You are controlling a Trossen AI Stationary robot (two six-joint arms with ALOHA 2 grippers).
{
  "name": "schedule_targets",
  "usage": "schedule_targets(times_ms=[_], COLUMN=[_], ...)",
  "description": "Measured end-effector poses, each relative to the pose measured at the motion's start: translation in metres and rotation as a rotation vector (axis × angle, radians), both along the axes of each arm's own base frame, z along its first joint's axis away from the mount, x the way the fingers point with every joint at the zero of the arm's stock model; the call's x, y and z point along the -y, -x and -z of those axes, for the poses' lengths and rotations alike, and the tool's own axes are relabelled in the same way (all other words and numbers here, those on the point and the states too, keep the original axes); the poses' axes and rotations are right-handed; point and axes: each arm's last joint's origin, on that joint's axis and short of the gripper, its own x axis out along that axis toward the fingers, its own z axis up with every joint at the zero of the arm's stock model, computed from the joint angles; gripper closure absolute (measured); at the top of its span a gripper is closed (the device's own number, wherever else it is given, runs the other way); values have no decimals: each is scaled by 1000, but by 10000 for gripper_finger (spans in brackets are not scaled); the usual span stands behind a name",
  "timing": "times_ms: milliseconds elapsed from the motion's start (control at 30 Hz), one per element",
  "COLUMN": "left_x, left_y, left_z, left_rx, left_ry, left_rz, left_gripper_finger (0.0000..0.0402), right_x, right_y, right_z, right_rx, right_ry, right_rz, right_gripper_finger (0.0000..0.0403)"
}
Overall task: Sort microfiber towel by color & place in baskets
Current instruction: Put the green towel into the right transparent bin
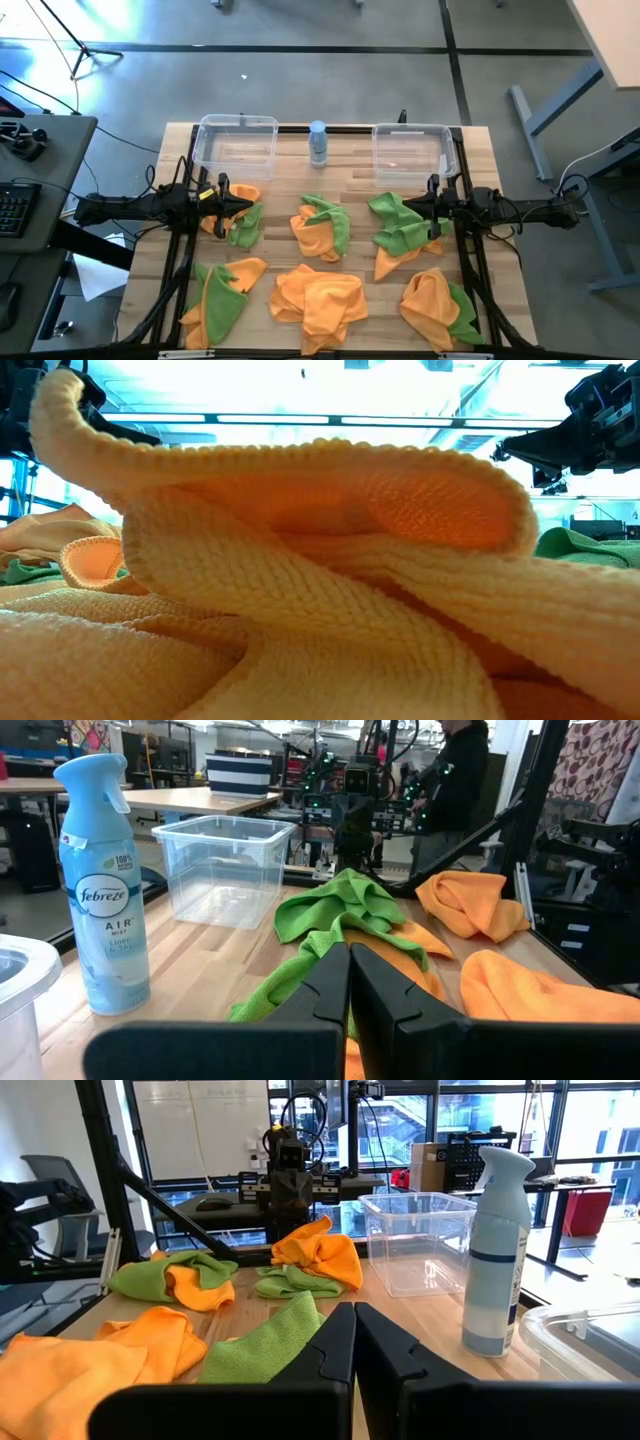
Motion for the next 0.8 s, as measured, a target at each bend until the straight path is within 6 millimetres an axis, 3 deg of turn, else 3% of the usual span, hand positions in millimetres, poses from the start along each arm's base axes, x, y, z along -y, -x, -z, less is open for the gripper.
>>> schedule_targets(times_ms=[333, 567, 800], left_x=[0, 0, 0], left_y=[0, 0, 0], left_z=[0, 0, 0], left_rx=[0, 0, 0], left_ry=[0, 0, 0], left_rz=[1, 0, 0], left_gripper_finger=[402, 402, 401], right_x=[2, 2, -3], right_y=[2, 10, 1], right_z=[-8, -43, -98], right_rx=[34, 65, -65], right_ry=[-31, -113, -187], right_rz=[54, 64, 166], right_gripper_finger=[402, 402, 403])
